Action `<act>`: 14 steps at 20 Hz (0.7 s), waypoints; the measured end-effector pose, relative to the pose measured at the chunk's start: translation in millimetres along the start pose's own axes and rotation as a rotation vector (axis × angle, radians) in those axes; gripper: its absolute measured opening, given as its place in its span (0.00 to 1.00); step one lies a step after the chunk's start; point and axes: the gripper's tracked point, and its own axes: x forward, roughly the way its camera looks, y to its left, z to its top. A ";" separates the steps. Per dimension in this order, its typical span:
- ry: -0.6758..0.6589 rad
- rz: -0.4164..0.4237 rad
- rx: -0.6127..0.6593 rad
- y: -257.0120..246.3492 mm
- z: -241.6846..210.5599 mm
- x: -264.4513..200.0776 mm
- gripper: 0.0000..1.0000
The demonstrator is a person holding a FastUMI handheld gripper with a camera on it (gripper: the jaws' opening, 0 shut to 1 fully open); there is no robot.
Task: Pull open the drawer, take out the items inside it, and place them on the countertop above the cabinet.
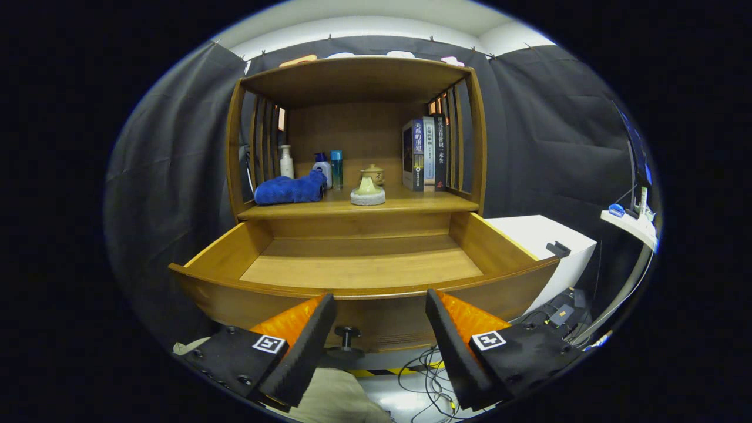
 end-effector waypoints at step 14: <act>-0.013 0.008 0.013 -0.5 21.6 36.5 0.98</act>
